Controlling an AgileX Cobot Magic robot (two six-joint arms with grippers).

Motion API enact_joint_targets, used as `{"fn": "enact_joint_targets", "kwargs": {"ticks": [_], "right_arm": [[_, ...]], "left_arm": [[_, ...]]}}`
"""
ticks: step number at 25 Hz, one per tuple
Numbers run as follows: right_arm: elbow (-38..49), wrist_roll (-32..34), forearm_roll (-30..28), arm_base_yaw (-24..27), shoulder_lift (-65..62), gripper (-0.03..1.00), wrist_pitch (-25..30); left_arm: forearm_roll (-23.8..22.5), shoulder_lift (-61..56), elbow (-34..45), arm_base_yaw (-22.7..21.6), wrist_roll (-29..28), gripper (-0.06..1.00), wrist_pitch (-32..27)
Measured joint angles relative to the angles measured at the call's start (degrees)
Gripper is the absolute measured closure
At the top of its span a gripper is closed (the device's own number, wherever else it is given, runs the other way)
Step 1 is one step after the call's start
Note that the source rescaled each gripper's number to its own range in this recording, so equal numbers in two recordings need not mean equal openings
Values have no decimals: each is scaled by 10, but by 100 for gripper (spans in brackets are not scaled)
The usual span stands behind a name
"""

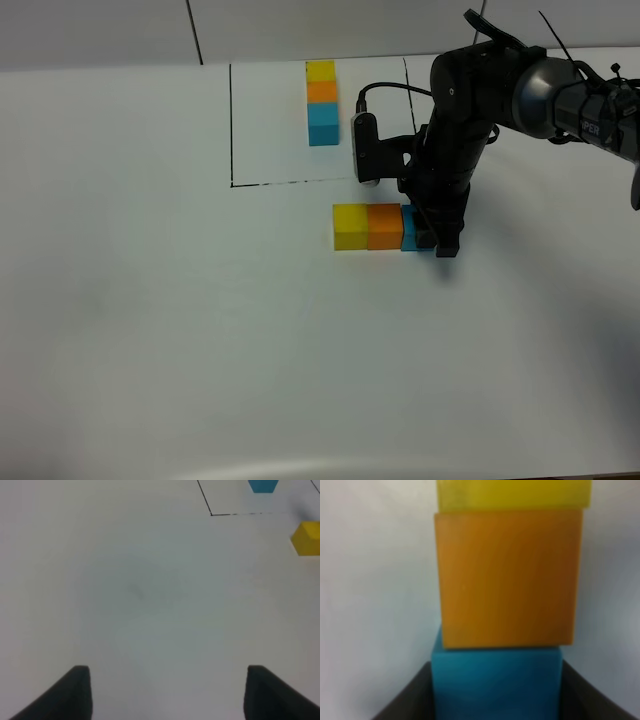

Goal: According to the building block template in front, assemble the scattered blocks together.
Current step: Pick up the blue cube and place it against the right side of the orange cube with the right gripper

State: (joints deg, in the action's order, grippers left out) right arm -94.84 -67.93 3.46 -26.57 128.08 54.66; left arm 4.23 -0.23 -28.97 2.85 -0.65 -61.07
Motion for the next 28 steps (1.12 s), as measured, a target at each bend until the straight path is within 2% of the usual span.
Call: {"fn": "enact_joint_targets", "kwargs": {"ticks": [14, 16, 20, 22, 25, 28], "right_arm": [[0, 1, -1, 0, 0, 94, 0], [0, 4, -1, 0, 0, 87, -7], [0, 23, -1, 0, -1, 56, -20], [0, 31, -12, -1, -6, 45, -21], [0, 72, -41, -1, -23, 39, -20], [0, 114, -64, 1, -49, 38, -5]], "left_arm": [[0, 0, 0, 0, 0, 56, 0], [0, 0, 0, 0, 0, 56, 0], [0, 0, 0, 0, 0, 56, 0], [0, 0, 0, 0, 0, 56, 0], [0, 0, 0, 0, 0, 56, 0], [0, 0, 0, 0, 0, 56, 0]]}}
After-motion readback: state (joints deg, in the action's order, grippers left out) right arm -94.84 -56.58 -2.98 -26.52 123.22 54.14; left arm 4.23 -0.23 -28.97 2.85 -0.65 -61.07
